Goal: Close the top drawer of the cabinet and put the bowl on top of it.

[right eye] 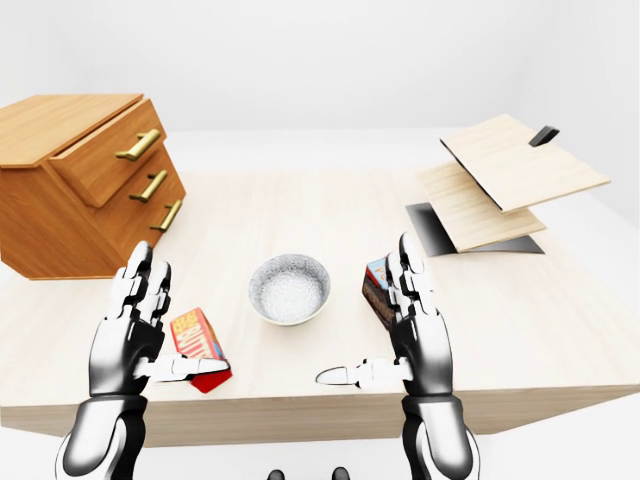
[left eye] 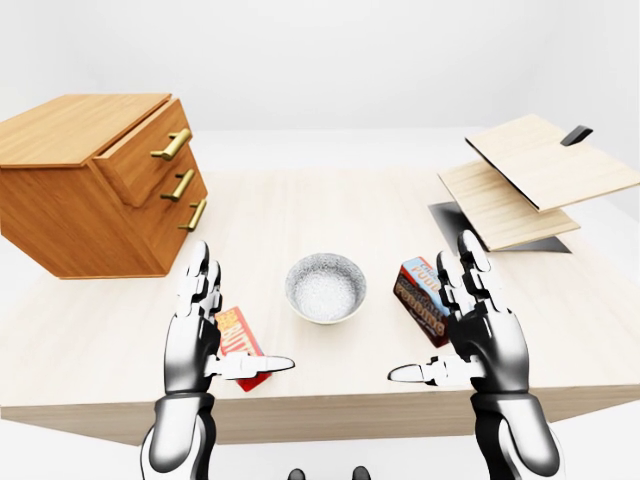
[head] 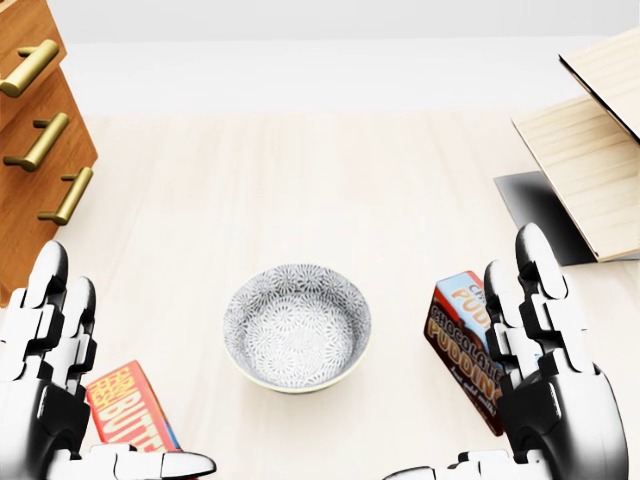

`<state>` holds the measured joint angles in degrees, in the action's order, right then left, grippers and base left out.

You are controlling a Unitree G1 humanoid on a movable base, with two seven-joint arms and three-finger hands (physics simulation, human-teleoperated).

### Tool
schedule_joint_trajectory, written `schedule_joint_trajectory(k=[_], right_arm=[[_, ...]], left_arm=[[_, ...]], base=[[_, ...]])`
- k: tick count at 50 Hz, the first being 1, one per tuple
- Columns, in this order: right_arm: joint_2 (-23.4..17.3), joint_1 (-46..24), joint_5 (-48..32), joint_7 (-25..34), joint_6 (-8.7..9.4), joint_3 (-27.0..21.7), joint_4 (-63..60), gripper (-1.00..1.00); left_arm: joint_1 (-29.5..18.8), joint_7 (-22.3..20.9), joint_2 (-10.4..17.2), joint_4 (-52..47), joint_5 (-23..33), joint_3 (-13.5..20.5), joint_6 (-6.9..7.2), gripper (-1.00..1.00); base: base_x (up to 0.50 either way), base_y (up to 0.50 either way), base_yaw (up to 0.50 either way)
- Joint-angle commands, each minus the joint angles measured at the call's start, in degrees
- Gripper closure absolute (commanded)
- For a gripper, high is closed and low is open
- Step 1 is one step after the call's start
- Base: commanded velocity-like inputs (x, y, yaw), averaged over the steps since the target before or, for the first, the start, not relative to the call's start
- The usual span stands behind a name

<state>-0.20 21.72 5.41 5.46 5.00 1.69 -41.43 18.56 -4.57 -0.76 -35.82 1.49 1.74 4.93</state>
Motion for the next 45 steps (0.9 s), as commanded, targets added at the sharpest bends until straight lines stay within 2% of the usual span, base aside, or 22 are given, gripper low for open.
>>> schedule_joint_trajectory(k=[1,15,28,45], right_arm=[[0.03,-0.13,0.03,-0.01,0.00,-0.03,0.08,-1.00],[0.13,-0.86,-0.47,-0.42,0.00,-0.26,1.34,-1.00],[-0.05,-1.28,2.46,1.69,0.00,-1.34,1.57,-1.00],[0.77,-1.75,1.09,1.14,0.00,-2.13,2.84,-1.00]], left_arm=[[-0.21,-0.20,-0.04,0.17,-0.12,0.31,0.07,-1.00],[-0.26,-0.46,-0.05,0.41,-0.12,0.18,0.07,-1.00],[-0.30,-0.51,0.03,0.88,-0.12,0.00,0.07,-1.00],[-0.30,-0.43,0.13,1.35,0.13,-0.30,-0.28,-1.00]], base=[[0.20,0.00,0.00],[0.19,0.00,0.00],[0.00,0.00,0.00],[0.00,0.00,0.00]])
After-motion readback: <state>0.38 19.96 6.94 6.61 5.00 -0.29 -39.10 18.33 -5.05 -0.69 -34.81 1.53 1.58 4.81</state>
